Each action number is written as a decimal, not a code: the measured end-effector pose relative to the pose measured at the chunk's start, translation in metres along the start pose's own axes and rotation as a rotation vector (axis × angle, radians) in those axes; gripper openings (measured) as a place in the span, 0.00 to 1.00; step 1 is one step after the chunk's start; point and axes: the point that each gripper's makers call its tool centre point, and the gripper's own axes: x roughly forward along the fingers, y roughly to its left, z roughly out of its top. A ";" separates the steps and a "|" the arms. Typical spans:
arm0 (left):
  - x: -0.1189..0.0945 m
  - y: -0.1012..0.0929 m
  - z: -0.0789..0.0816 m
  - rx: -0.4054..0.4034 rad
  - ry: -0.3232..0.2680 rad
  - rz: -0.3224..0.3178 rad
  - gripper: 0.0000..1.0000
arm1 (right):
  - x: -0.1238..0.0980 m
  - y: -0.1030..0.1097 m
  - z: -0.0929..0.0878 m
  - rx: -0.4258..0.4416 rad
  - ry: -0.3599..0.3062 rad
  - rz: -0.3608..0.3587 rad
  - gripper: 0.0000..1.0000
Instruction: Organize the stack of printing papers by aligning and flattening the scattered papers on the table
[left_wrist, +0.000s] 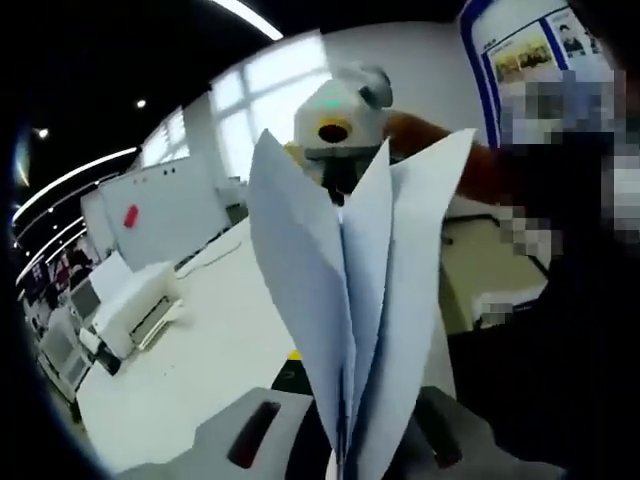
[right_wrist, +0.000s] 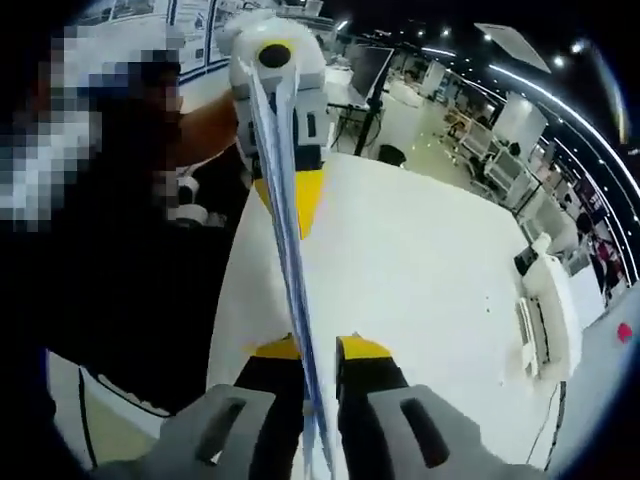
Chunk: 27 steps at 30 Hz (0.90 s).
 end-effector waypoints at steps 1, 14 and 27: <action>0.000 0.000 -0.001 0.007 0.007 0.001 0.05 | 0.001 0.003 -0.005 0.065 0.020 0.001 0.00; -0.021 0.022 0.016 0.009 -0.228 0.096 0.37 | -0.014 -0.006 -0.001 0.111 -0.137 -0.060 0.00; -0.072 0.061 -0.003 -0.155 -0.569 0.269 0.80 | -0.045 -0.005 0.023 0.094 -0.468 -0.120 0.00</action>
